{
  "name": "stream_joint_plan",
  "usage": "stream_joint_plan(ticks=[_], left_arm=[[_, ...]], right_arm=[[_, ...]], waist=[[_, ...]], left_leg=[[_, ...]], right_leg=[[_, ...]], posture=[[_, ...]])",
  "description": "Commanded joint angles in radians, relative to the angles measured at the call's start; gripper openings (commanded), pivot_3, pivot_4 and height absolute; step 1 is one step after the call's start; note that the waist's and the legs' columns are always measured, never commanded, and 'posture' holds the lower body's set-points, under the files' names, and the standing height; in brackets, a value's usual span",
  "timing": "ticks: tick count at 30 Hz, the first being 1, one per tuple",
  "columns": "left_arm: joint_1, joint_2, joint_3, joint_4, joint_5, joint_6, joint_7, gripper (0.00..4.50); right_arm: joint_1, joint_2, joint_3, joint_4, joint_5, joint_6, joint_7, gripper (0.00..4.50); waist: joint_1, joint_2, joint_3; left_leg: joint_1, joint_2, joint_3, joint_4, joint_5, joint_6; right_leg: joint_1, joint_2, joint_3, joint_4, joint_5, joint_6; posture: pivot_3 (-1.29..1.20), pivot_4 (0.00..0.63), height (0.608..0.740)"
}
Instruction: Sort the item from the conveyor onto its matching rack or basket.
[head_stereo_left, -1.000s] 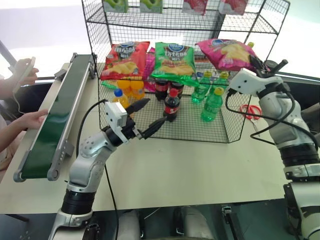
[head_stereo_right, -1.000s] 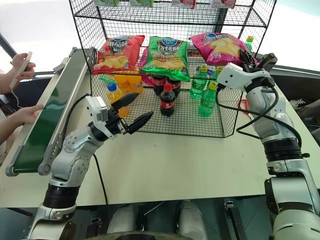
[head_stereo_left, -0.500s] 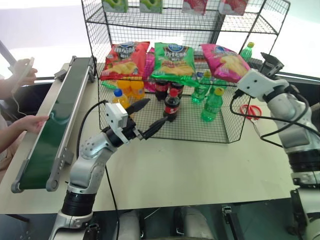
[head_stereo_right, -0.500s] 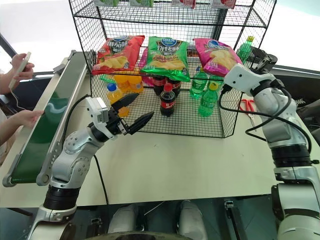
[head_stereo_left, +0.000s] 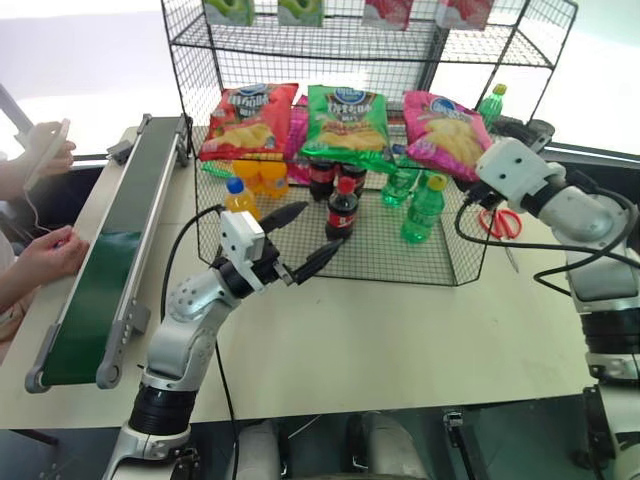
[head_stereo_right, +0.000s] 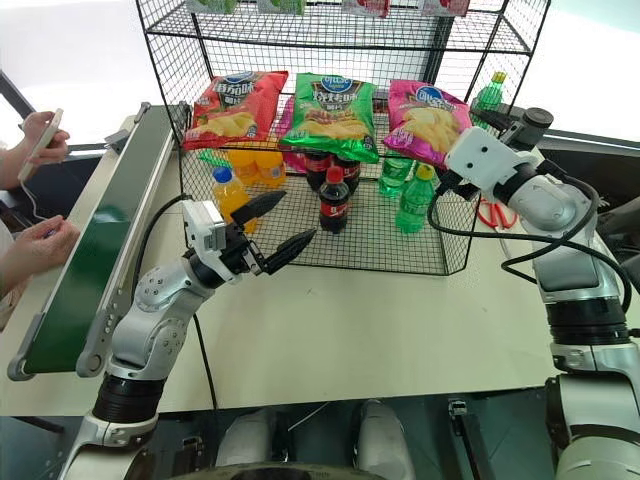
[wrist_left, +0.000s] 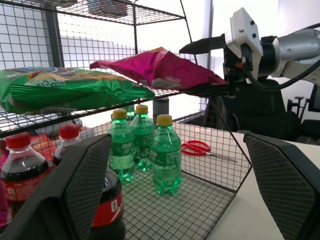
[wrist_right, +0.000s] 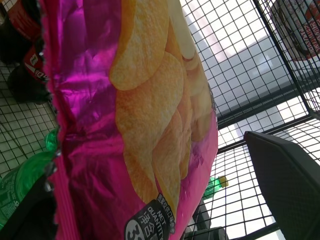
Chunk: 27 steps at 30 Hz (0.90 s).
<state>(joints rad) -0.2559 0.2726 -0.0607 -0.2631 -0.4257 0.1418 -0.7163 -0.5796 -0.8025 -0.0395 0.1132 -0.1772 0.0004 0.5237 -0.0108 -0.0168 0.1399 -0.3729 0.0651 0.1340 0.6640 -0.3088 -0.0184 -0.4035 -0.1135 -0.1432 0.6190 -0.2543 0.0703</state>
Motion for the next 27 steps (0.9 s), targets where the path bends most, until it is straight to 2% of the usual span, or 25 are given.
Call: stream_joint_plan(ticks=[1, 2, 5, 9, 19, 25, 27], left_arm=[[0.000, 0.002, -0.003, -0.036, 0.000, -0.019, 0.000, 4.50], [0.001, 0.003, -0.004, -0.035, 0.003, -0.020, 0.000, 4.50], [0.003, 0.005, -0.005, -0.037, 0.008, -0.022, 0.000, 4.50], [0.001, 0.003, -0.006, -0.047, -0.001, -0.013, 0.002, 4.50], [-0.006, -0.003, -0.006, -0.052, 0.000, -0.009, 0.019, 4.50], [0.004, -0.001, -0.004, -0.063, -0.004, -0.003, 0.031, 4.50], [0.006, -0.002, -0.004, -0.063, -0.006, -0.002, 0.034, 4.50]], right_arm=[[-0.029, -0.024, -0.033, -0.016, -0.002, -0.051, -0.018, 3.97], [-0.030, -0.016, -0.032, -0.014, 0.005, -0.058, -0.018, 3.69], [-0.026, -0.016, -0.019, -0.012, -0.009, -0.084, -0.019, 2.29], [-0.029, -0.039, 0.005, 0.020, -0.087, -0.175, -0.061, 0.17], [-0.127, -0.070, 0.102, 0.212, -0.279, -0.359, -0.189, 0.08], [-0.136, -0.064, 0.085, 0.247, -0.246, -0.383, -0.181, 0.08], [-0.129, -0.071, 0.084, 0.238, -0.232, -0.388, -0.159, 0.86]], waist=[[-0.001, 0.000, 0.000], [-0.001, 0.000, 0.000], [-0.001, 0.000, 0.000], [-0.002, 0.000, 0.000], [-0.003, 0.000, 0.000], [-0.002, 0.000, 0.000], [-0.002, 0.000, 0.000]], left_leg=[[0.000, 0.000, 0.000, 0.000, 0.000, 0.000], [0.000, 0.000, 0.000, 0.000, 0.000, 0.000], [0.000, 0.000, 0.000, 0.000, 0.000, 0.000], [0.000, 0.000, 0.000, 0.000, 0.000, 0.000], [0.000, 0.000, 0.000, 0.000, 0.000, 0.000], [0.000, 0.000, 0.001, 0.000, 0.000, 0.000], [0.000, 0.000, 0.001, 0.000, 0.000, 0.000]], right_leg=[[0.000, 0.000, 0.000, 0.000, 0.000, 0.000], [0.000, 0.000, 0.000, 0.000, 0.000, 0.000], [0.000, 0.000, 0.000, 0.000, 0.000, 0.000], [0.000, 0.000, 0.000, 0.000, 0.000, 0.000], [0.000, 0.000, 0.000, 0.000, 0.000, 0.000], [0.000, 0.000, 0.000, 0.000, 0.000, 0.000], [0.000, 0.000, 0.000, 0.000, 0.000, 0.000]], posture=[[0.00, 0.150, 0.738], [0.00, 0.150, 0.738], [0.00, 0.150, 0.738], [0.00, 0.150, 0.738], [0.00, 0.150, 0.738], [0.00, 0.150, 0.738], [0.00, 0.150, 0.738]])
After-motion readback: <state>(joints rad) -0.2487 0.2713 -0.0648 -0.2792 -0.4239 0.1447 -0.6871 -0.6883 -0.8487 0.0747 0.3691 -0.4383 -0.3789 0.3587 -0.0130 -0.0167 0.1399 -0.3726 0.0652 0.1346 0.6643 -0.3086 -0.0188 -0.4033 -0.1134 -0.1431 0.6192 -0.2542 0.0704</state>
